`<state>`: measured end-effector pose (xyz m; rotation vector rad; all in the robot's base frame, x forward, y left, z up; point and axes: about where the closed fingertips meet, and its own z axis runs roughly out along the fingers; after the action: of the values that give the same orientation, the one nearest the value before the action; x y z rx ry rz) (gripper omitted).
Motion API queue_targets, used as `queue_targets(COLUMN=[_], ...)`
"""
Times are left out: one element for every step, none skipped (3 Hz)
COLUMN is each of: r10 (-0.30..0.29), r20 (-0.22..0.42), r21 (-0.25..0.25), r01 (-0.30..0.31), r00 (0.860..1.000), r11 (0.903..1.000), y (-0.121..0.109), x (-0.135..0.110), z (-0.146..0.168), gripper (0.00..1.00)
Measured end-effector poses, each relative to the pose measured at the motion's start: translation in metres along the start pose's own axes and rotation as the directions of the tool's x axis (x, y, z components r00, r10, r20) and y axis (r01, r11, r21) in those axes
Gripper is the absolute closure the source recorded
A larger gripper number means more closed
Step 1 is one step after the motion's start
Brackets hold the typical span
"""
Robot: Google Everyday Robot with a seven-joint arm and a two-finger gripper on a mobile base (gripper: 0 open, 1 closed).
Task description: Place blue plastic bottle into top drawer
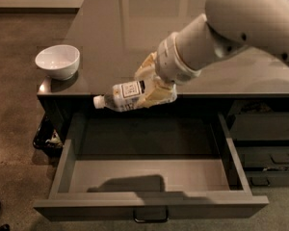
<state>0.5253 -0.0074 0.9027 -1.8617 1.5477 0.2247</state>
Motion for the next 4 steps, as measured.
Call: queue_targets(r10=[0.05, 0.125, 0.125, 0.179], r20=[0.052, 0.127, 0.127, 0.189], r21=[0.031, 0.013, 0.013, -0.023], r01=[-0.052, -0.127, -0.128, -0.178], r00=[0.997, 0.984, 0.984, 0.965], r11=[0.9982, 0.9918, 0.9917, 0.9838], y=[0.02, 0.026, 0.026, 0.052], x=[0.03, 0.057, 0.057, 0.062], z=[0.02, 0.054, 0.054, 0.094], gripper=[1.0, 1.0, 1.0, 1.0])
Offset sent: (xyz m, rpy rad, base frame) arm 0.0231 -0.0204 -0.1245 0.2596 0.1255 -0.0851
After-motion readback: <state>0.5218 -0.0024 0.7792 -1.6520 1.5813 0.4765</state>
